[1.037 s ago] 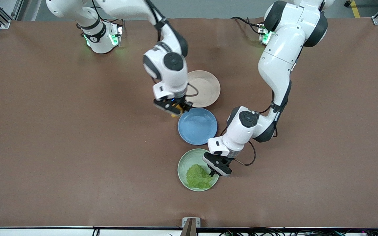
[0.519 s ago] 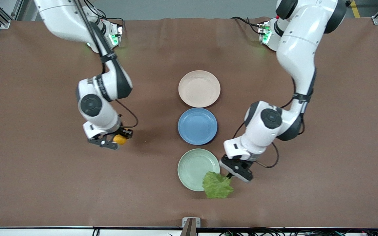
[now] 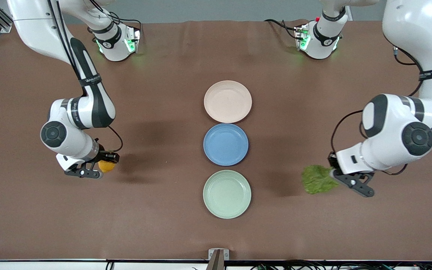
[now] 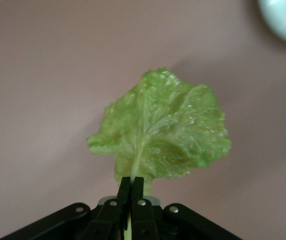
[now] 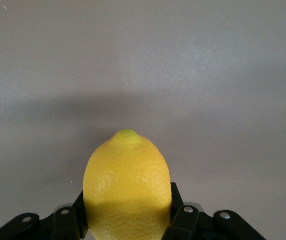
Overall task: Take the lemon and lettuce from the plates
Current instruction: 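Carry the lettuce and lemon outward and lower them onto the table, then open both grippers to release the lettuce and lemon, then withdraw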
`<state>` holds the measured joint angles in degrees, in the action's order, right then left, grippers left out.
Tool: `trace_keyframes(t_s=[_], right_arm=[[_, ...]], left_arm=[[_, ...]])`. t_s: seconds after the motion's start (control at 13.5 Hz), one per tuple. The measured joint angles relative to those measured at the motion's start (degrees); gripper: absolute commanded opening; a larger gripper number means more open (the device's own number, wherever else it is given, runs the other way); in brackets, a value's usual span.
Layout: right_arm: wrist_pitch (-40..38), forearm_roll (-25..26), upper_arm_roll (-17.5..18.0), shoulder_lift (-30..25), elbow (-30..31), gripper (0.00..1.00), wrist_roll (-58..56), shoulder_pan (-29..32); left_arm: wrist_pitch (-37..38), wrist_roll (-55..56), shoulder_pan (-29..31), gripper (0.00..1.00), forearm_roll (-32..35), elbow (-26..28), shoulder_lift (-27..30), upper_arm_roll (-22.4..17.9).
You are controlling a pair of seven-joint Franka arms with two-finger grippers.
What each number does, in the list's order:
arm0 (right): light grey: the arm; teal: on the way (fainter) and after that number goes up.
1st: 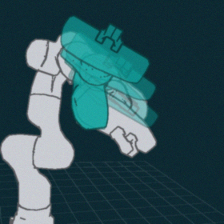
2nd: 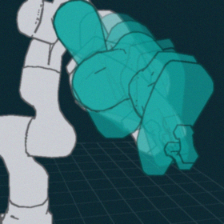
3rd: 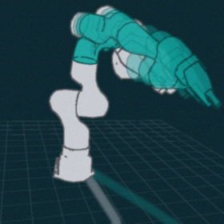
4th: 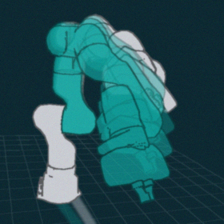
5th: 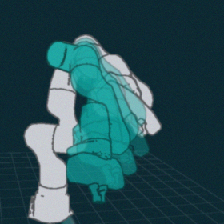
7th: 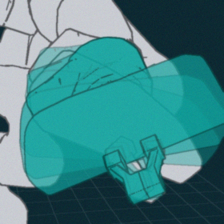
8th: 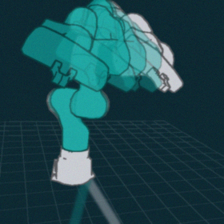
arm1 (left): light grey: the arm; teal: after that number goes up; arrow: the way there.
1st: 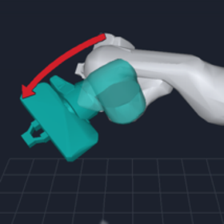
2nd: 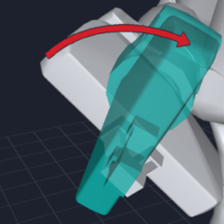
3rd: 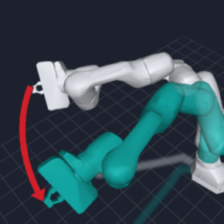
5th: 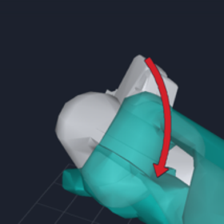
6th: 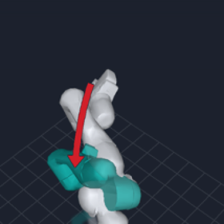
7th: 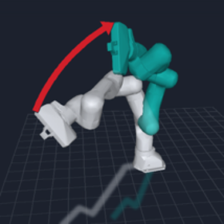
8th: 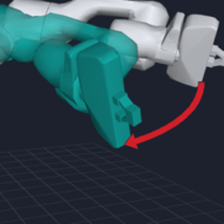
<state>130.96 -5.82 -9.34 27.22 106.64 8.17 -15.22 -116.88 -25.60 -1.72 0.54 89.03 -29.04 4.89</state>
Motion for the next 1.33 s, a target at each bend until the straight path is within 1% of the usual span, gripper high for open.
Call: trace_keyframes(t_s=[0.15, 0.22, 0.37, 0.44, 0.67, 0.74, 0.81, 0.89, 1.04, 1.11, 1.19, 1.26, 1.33], right_arm=[[1.3, -2.2, 0.0, 1.1, 0.4, 0.02, -6.2, 2.2], [2.2, -2.4, 0.0, 1.9, 0.5, 0.02, -8.0, 3.1], [3.8, -2.4, 0.1, 3.6, 0.6, 0.02, -9.7, 4.2], [4.2, -2.4, 0.1, 4.3, 0.6, 0.02, -9.8, 4.2], [4.3, -2.4, 0.2, 5.1, 0.6, 0.02, -9.9, 4.2], [4.3, -2.4, 0.2, 5.1, 0.9, 0.02, -9.9, 4.2], [4.2, -2.4, 0.2, 5.1, 1.2, 0.02, -9.9, 4.2], [4.2, -2.4, 0.2, 5.1, 1.6, 0.03, -9.9, 4.2], [4.2, -2.4, 0.3, 5.1, 2.5, 0.06, -9.9, 4.2], [4.2, -2.4, 0.3, 5.1, 2.9, 0.16, -9.9, 4.2], [4.2, -2.4, 0.3, 5.1, 3.2, 0.46, -9.9, 4.2], [4.2, -2.4, 0.5, 5.2, 3.3, 0.96, -10.0, 4.2], [4.2, -2.4, 0.6, 5.2, 3.4, 1.0, -10.0, 4.2]], left_arm=[[-9.8, -1.5, 5.0, 0.0, 2.2, 9.3, 0.0, 0.1], [-14.3, -1.6, 6.2, 0.0, 2.4, 13.3, -0.1, 0.2], [-22.6, 1.0, 6.2, 0.0, 2.5, 20.2, 0.0, 0.5], [-24.6, 3.2, 5.7, 0.0, 2.7, 22.0, 0.0, 0.9], [-25.3, 6.2, 4.7, 0.02, 2.8, 23.4, 0.2, 1.2], [-25.3, 6.7, 4.8, 0.2, 2.8, 23.7, 0.2, 1.1], [-25.4, 6.9, 5.0, 0.76, 2.8, 24.0, 0.3, 1.1], [-25.4, 6.9, 5.2, 1.0, 2.8, 24.1, 0.3, 1.1], [-25.6, 7.2, 5.9, 1.0, 2.8, 24.1, 0.7, 1.0], [-25.7, 7.2, 6.5, 1.0, 2.8, 24.1, 1.4, 1.0], [-25.6, 7.9, 7.1, 1.0, 2.8, 24.1, 2.8, 1.0], [-25.0, 9.9, 7.7, 1.0, 2.8, 24.0, 4.7, 1.0], [-23.7, 12.6, 8.2, 1.0, 2.8, 23.9, 7.1, 1.0]])
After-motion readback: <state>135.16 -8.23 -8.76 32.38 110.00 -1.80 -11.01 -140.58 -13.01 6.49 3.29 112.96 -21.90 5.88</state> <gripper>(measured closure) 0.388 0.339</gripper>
